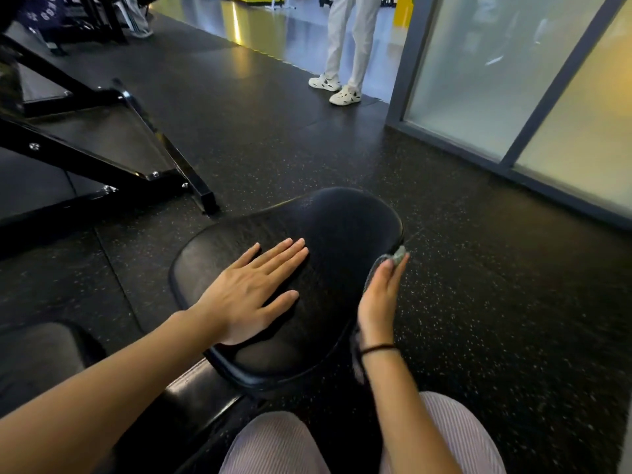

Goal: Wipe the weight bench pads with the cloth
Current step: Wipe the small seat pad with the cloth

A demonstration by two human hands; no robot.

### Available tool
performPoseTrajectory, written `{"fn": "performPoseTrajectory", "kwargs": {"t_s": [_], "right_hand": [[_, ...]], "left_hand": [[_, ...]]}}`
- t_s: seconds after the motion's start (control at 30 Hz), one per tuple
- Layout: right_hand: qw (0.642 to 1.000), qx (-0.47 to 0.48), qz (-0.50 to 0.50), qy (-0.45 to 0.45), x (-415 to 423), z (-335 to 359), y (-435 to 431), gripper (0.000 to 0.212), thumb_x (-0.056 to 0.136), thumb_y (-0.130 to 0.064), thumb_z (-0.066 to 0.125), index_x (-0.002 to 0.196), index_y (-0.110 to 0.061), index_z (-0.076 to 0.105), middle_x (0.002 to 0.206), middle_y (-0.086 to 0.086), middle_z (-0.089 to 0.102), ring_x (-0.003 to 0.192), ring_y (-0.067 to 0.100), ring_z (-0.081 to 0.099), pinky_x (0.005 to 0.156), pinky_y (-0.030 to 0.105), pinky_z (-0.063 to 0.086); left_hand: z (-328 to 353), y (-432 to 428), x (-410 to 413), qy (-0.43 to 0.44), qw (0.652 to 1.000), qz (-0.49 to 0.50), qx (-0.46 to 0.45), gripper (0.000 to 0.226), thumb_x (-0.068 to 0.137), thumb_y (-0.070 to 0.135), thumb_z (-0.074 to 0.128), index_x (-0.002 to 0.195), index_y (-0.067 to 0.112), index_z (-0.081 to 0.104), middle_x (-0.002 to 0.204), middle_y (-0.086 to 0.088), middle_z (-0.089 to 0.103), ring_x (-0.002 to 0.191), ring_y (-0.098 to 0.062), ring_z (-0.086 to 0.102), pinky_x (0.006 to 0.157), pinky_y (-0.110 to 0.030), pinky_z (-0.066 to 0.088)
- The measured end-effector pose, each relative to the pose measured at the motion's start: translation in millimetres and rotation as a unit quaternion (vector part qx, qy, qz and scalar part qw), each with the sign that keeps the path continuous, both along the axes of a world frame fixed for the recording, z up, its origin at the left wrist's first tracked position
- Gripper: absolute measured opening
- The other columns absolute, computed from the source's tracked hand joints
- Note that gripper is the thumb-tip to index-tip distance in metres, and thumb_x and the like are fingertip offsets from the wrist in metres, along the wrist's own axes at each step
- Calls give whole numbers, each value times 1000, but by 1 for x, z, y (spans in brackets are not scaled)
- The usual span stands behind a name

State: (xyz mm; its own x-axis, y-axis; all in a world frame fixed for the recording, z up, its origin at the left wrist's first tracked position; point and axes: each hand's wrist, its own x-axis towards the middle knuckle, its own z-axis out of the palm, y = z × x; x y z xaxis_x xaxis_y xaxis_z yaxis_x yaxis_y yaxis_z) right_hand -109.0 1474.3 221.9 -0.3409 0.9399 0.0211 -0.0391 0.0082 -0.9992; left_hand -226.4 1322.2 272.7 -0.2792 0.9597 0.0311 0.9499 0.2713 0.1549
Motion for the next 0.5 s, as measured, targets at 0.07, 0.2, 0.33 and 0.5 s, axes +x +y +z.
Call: {"fn": "performPoseTrajectory", "kwargs": {"t_s": [0.07, 0.2, 0.33, 0.5], "right_hand": [[998, -52, -12, -37, -14, 22, 39, 53, 103, -35, 17, 151, -18, 4, 159, 5, 8, 144, 20, 15, 117, 32, 15], [999, -27, 3, 17, -3, 10, 17, 51, 103, -34, 21, 151, -24, 9, 157, -7, 12, 142, 8, 17, 118, 30, 16], [991, 121, 5, 49, 29, -15, -95, 56, 98, -44, 28, 148, -22, 16, 153, -18, 15, 138, -7, 21, 114, 17, 19], [979, 202, -24, -36, 33, -28, -140, 56, 95, -57, 19, 146, -34, 22, 157, -15, 9, 144, 7, 14, 113, 36, 25]], "left_hand": [[-1, 0, 0, -4, 1000, -2, 8, 68, 87, 58, 3, 149, 32, -6, 156, 17, -12, 141, 3, -17, 119, -36, -6], [-4, 0, -3, 0, 1000, -7, 16, 69, 87, 59, 1, 149, 32, -5, 156, 16, -11, 141, 2, -15, 119, -37, -4], [-5, 1, -4, 5, 1000, -4, 13, 72, 84, 60, -1, 149, 31, -6, 156, 16, -11, 142, 0, -15, 119, -39, -3], [-5, 1, -4, 0, 1000, -7, 18, 74, 83, 61, -1, 150, 29, -4, 157, 14, -9, 142, -1, -14, 119, -39, -4]]}}
